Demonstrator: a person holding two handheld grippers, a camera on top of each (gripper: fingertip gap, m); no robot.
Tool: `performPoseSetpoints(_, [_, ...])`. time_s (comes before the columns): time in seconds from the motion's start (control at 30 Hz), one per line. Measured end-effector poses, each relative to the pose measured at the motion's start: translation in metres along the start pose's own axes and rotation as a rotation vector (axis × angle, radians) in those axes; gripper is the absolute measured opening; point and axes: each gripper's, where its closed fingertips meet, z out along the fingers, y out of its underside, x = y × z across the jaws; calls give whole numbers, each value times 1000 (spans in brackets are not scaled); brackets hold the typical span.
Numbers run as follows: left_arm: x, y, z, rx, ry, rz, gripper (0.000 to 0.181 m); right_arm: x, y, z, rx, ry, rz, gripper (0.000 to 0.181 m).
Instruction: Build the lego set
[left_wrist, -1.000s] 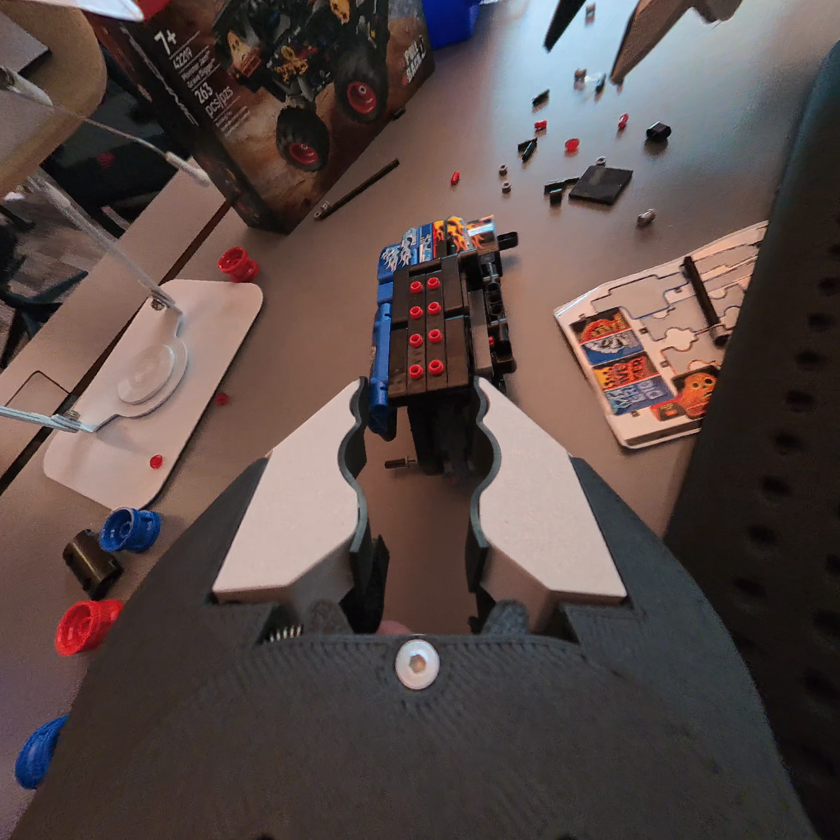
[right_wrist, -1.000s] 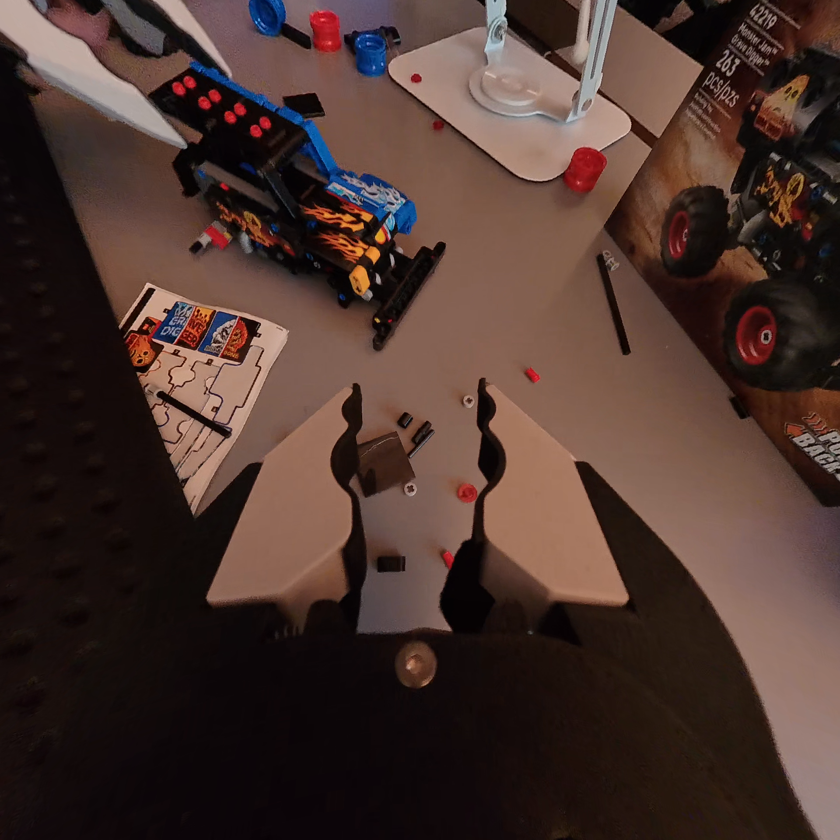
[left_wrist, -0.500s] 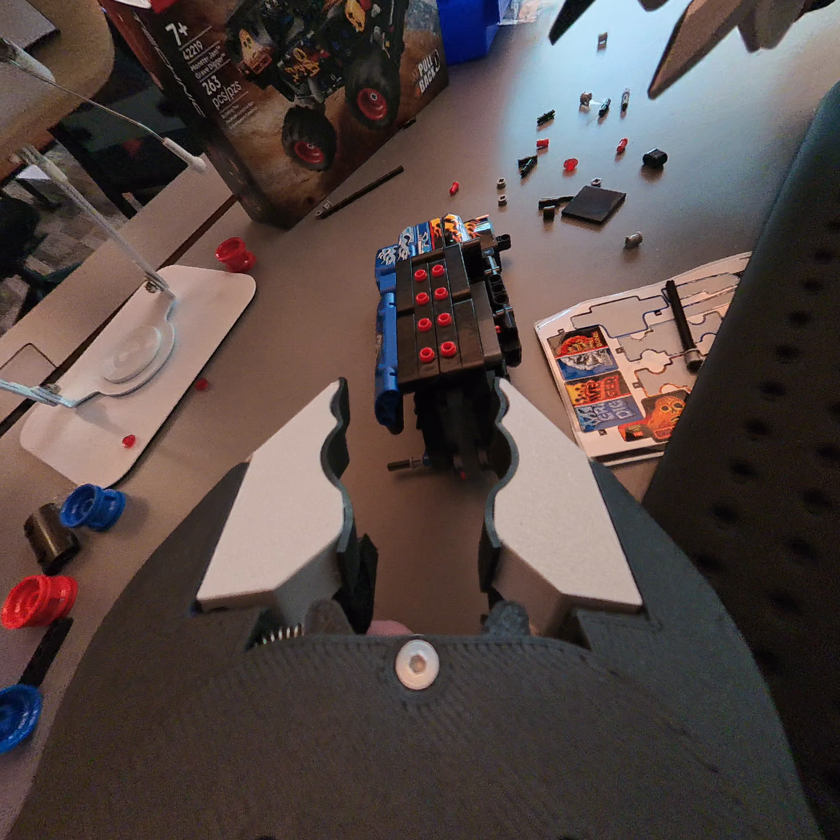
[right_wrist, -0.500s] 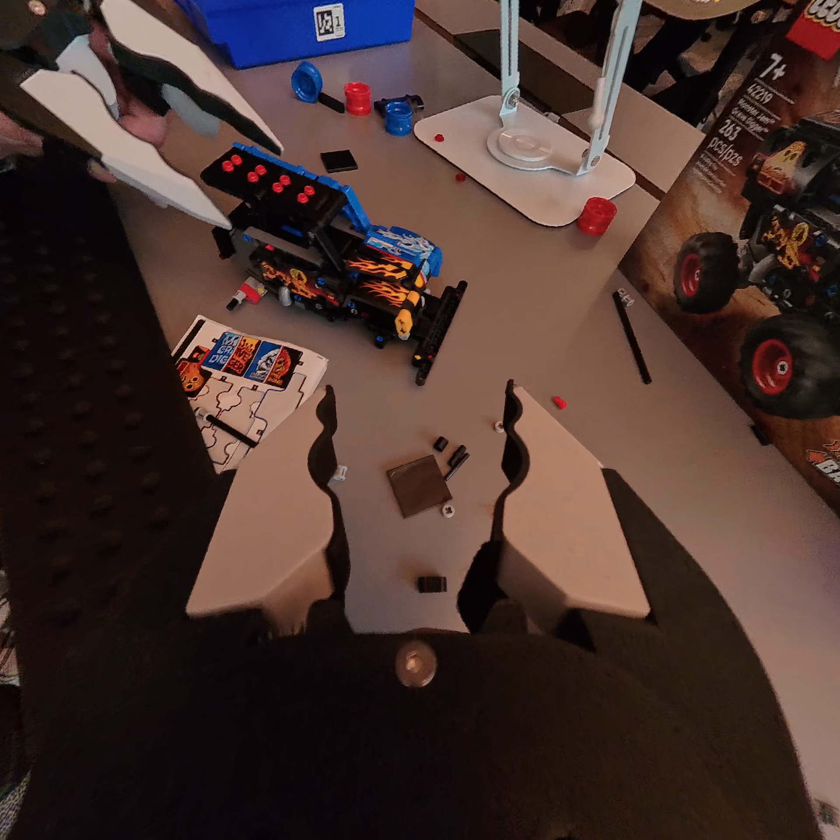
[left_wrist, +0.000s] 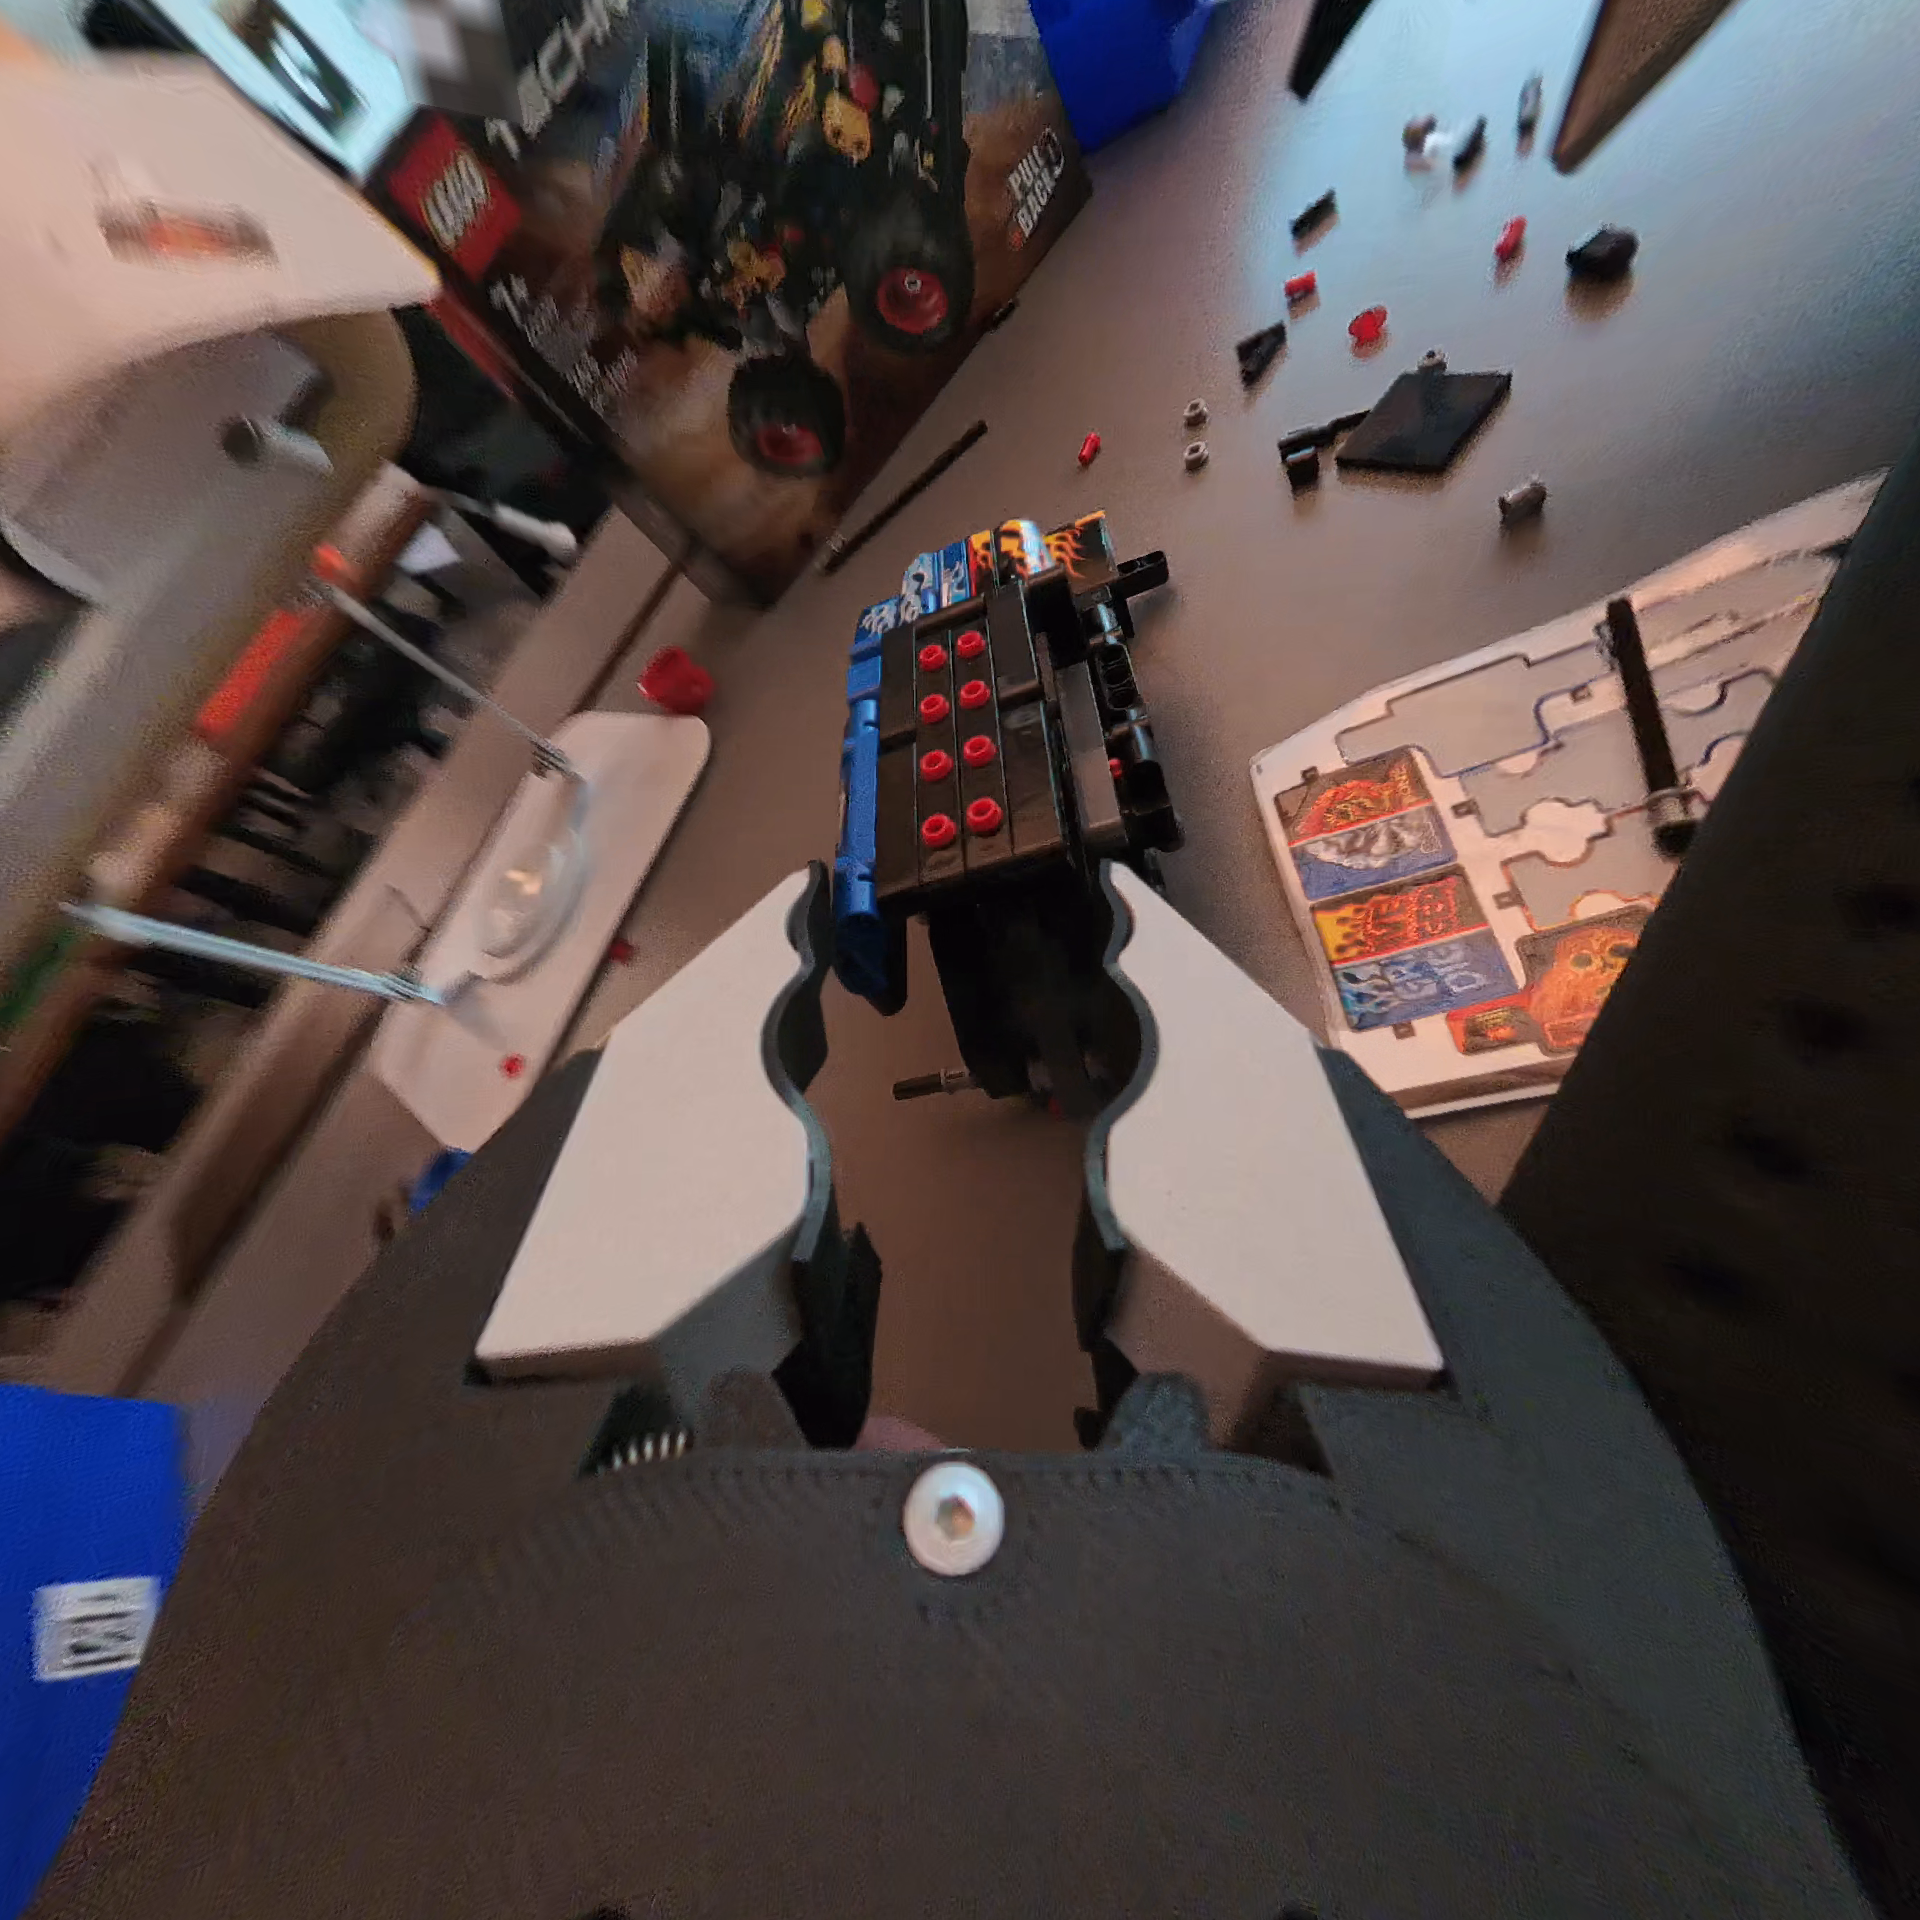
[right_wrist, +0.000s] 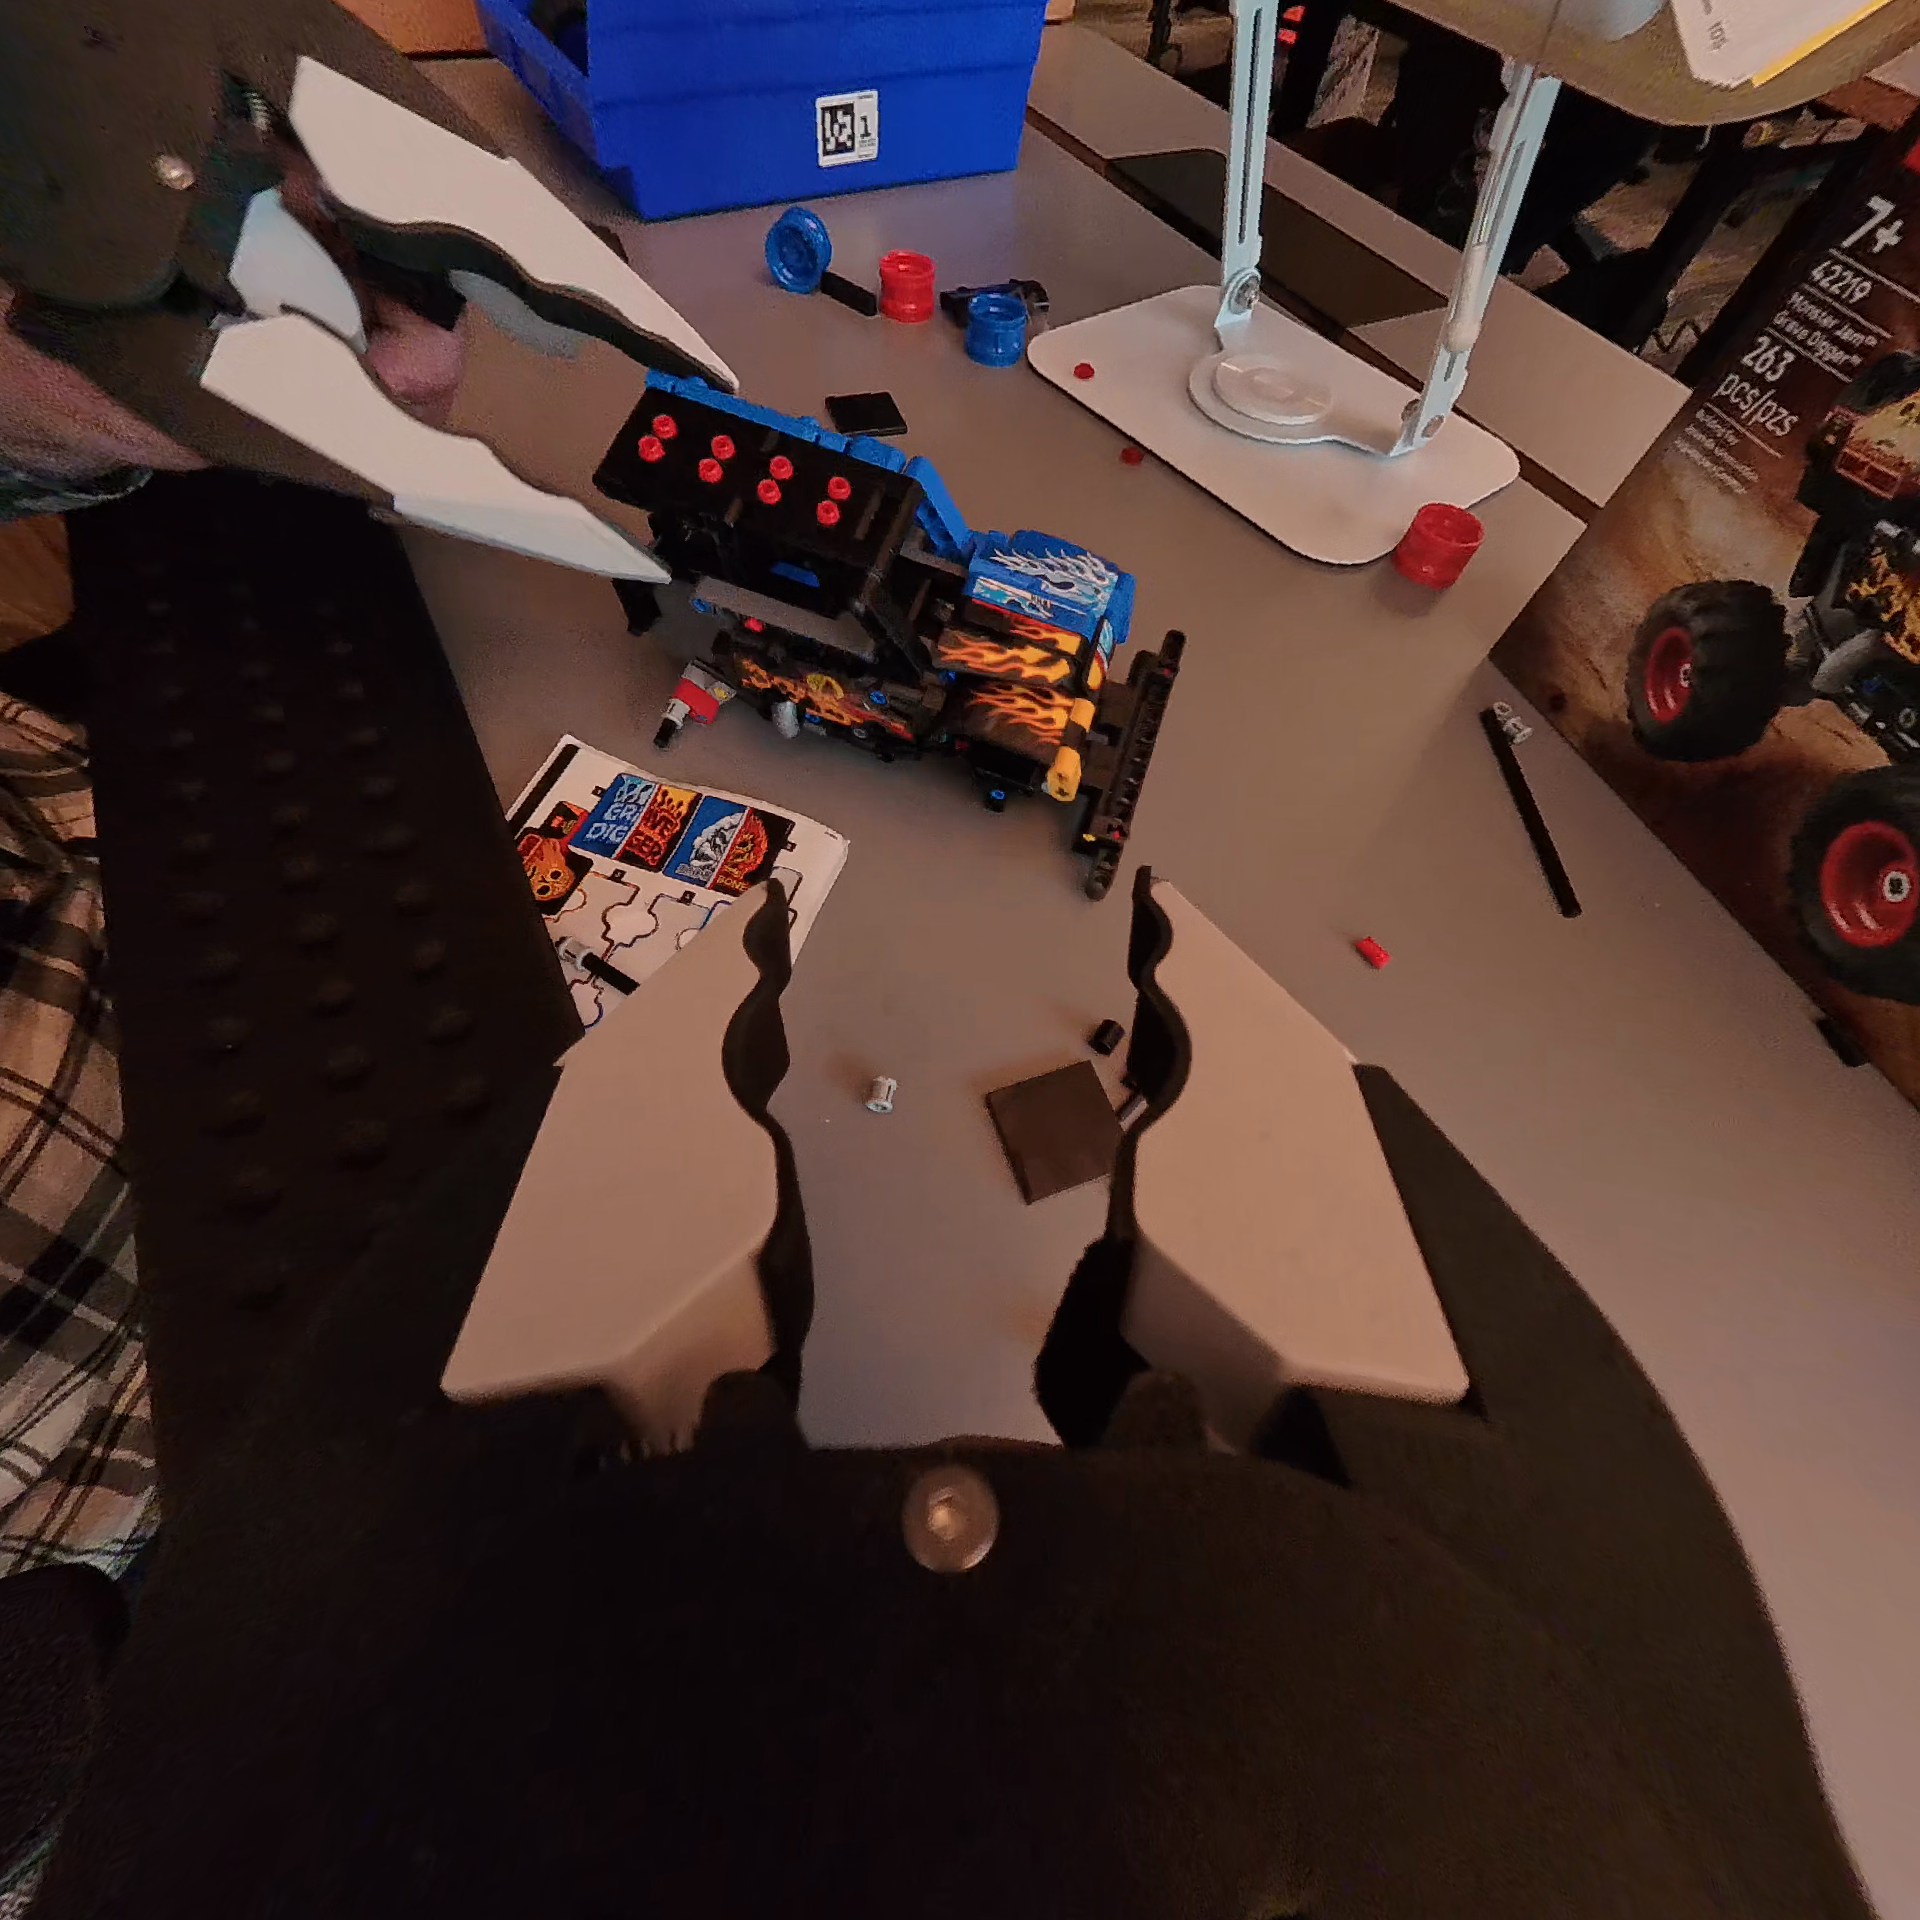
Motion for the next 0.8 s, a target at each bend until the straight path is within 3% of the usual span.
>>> performPoseSetpoints(0.17, [12,-12,-3,19,-88,162,48,-5,4,6,-5,-8,-1,63])
performPoseSetpoints(0.27, [12,-11,-4,17,-91,164,49,-5,0,5,17,-3,-8,64])
performPoseSetpoints(0.37, [4,-3,-4,-2,-23,53,48,-3,-1,2,18,6,-7,63])
performPoseSetpoints(0.53, [-37,17,-9,-43,128,-144,48,-4,-4,-3,20,9,-17,62])
performPoseSetpoints(0.67, [-91,32,-12,-53,107,-135,48,-9,-7,-3,38,-10,-12,63])
performPoseSetpoints(0.8, [-111,61,-7,-116,208,-162,48,-15,-3,-1,17,-36,-16,68])
